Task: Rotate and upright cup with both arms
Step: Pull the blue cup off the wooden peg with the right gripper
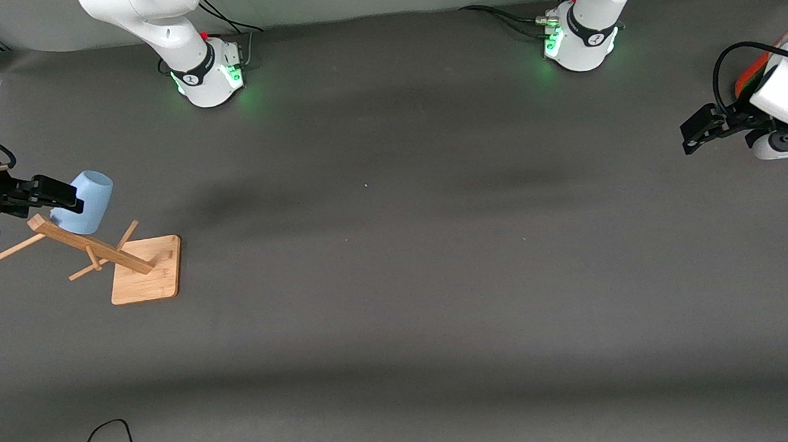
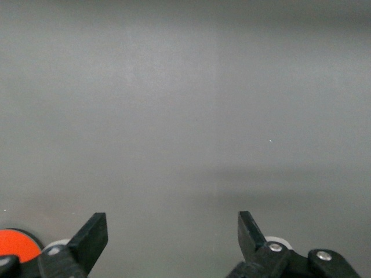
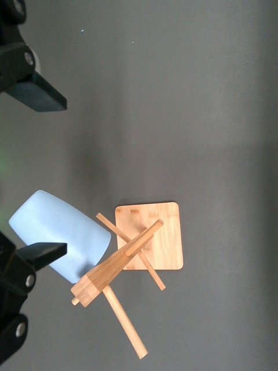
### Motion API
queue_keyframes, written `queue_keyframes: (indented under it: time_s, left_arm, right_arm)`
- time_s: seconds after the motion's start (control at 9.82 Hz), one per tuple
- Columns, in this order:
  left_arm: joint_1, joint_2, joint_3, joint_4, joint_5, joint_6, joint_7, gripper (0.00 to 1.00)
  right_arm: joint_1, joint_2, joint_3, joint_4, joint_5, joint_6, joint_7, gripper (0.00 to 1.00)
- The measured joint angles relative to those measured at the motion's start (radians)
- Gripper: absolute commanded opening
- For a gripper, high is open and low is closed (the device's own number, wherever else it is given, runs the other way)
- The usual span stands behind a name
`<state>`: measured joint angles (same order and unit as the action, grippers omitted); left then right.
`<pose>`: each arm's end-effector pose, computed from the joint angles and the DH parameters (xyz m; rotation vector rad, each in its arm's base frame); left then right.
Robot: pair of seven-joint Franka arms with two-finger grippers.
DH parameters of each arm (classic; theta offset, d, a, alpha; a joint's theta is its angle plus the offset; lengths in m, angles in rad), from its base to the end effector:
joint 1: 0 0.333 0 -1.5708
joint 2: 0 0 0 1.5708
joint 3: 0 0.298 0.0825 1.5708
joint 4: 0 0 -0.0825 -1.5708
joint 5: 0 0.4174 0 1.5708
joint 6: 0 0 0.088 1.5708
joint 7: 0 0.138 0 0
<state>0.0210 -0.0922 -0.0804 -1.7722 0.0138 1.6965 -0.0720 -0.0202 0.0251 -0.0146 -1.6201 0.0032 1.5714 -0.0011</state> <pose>0.5680 -0.0334 0.5372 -3.1214 -0.0176 -0.0274 0.5896 -0.0200 0.5360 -3.1348 0.0530 0.1156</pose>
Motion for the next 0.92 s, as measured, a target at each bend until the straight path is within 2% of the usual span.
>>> queue_keyframes:
  time_s: [0.92]
  left_arm:
    - [0.008, 0.000, 0.006, 0.000, -0.019, 0.001, 0.002, 1.00]
  right_arm:
    - [0.000, 0.000, 0.000, -0.001, -0.029, 0.004, -0.030, 1.00]
